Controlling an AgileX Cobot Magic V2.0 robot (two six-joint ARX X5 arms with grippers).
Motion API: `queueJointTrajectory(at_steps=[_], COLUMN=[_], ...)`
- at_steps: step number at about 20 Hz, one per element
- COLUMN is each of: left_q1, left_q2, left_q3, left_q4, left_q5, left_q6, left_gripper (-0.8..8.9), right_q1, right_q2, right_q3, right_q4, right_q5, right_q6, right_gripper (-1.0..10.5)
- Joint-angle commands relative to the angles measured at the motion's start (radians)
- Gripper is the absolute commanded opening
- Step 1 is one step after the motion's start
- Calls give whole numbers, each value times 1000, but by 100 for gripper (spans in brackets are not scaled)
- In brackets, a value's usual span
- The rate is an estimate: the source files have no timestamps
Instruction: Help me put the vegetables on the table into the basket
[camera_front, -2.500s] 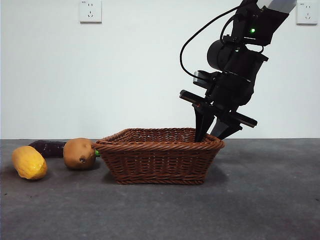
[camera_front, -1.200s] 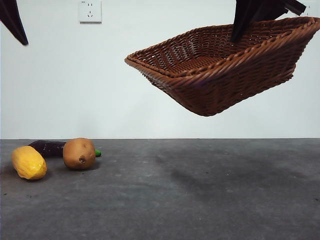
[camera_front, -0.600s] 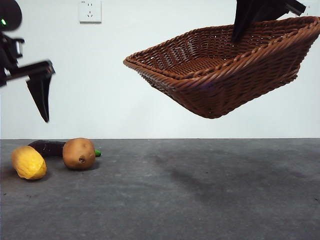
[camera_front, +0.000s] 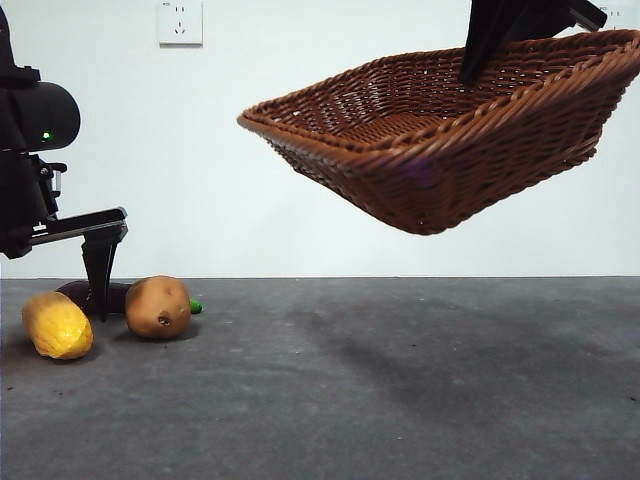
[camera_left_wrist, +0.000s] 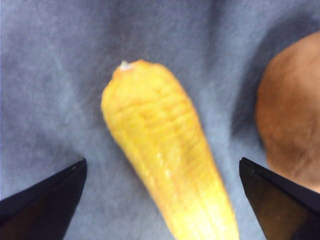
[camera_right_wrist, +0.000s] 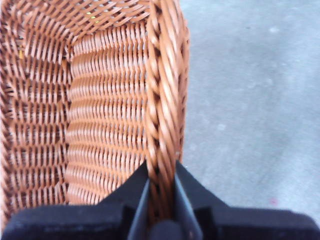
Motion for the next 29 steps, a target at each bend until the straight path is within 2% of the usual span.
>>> queueJointTrajectory(at_steps=[1,4,8,11,13,16,19,20,23,25,29], left_q1=[-5,-7,-10,-13,-13,2,23,23,7,-62,-302], left_q2=[27,27,27,24,-13,-171,-411,-495,-712,-813,-844], left_q3=[-3,-3,-3,-3,-3,-3,-3,-3,-3,-3,-3], left_q4=[-3,8,18,15,15,23,4,-15,-93,-148,-187], left_q5=[-18,-18,-9,21,42,42,49,81,295,384,364], left_q6=[-18,-14,-7,16,80,218,381,425,433,472,590], left_gripper=[516,216,24,-8,-8,-8,-8,-8,-8,-8,-8], right_q1=[2,2,2,1,2,2,2,2,3,12,97], right_q2=[-3,-3,-3,-3,-3,-1,15,24,65,105,190], right_q3=[-2,-2,-2,-2,-2,-2,-4,-6,-10,-10,-10], right_q4=[14,19,18,22,22,21,13,13,29,36,68], right_q5=[-19,-19,-20,-20,-20,-20,-20,-20,-21,-45,-54], right_q6=[-5,-7,-16,-18,-16,-3,0,7,34,48,55], right_gripper=[-12,-12,-12,-12,-12,-12,-12,-12,-12,-12,-12])
